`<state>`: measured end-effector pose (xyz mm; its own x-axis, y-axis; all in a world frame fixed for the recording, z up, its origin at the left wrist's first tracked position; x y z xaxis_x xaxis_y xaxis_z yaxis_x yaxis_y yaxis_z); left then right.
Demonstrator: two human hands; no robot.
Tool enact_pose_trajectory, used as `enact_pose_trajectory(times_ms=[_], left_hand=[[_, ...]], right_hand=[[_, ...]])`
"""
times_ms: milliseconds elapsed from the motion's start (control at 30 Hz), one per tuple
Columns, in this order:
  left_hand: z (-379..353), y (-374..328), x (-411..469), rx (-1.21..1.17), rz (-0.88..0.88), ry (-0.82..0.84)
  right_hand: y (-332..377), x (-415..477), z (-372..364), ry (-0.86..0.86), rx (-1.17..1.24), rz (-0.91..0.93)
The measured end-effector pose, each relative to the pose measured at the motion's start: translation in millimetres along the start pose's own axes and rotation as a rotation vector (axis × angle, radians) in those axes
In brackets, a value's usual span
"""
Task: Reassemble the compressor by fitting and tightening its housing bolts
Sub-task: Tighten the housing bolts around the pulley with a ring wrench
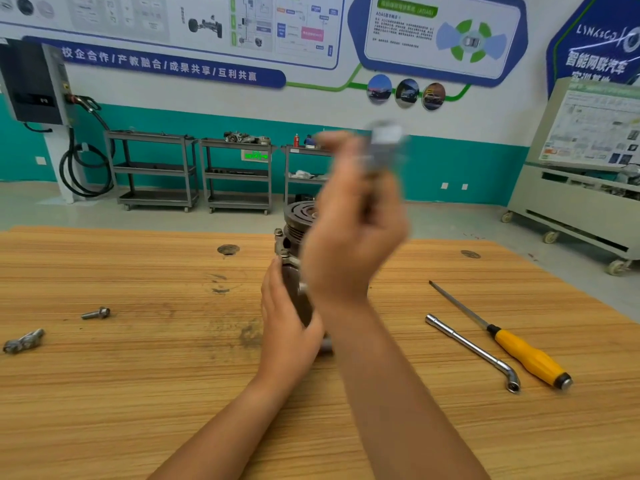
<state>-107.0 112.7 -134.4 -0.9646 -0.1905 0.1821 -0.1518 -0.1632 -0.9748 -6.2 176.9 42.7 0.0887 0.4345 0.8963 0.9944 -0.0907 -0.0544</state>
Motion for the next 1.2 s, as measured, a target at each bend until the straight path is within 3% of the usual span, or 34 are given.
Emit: enact_pose_trajectory(times_ms=[100, 267, 500, 600, 867, 1200], left_hand=[[3.8, -8.2, -6.2, 0.095, -0.124, -0.040], [3.6, -12.0, -9.3, 0.118, -0.128, -0.022], [3.4, -12.2, -9.3, 0.129, -0.146, -0.022], [3.4, -13.4, -10.3, 0.131, -0.162, -0.024], [4.2, -13.6, -9.8, 0.135, -0.154, -0.023], [4.0, -14.8, -11.3, 0.138, -0.160, -0.020]], right_hand=[[-16.3, 37.6, 57.3, -0.302, 0.067, -0.234], [-67.6, 36.8, 133.2, -0.724, 0.058, -0.700], [-112.5, -7.0, 145.7, -0.862, 0.035, -0.971], [-117.5, -14.6, 144.3, -0.866, -0.009, -1.010], [-119.1, 6.0, 128.2, -0.666, -0.193, -0.830], [-116.4, -15.6, 152.7, -0.834, -0.158, -0.858]])
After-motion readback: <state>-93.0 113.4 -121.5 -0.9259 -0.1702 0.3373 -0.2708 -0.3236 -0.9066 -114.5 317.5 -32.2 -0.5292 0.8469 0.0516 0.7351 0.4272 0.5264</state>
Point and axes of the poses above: each hand's wrist, its own x-axis towards the middle knuckle, its own z-axis out of the back of the hand, y = z × x, the point moved 6 cm from there along x, towards the middle knuckle, and after that the axes turned 14 degrees about z, right-handed, at the moved point
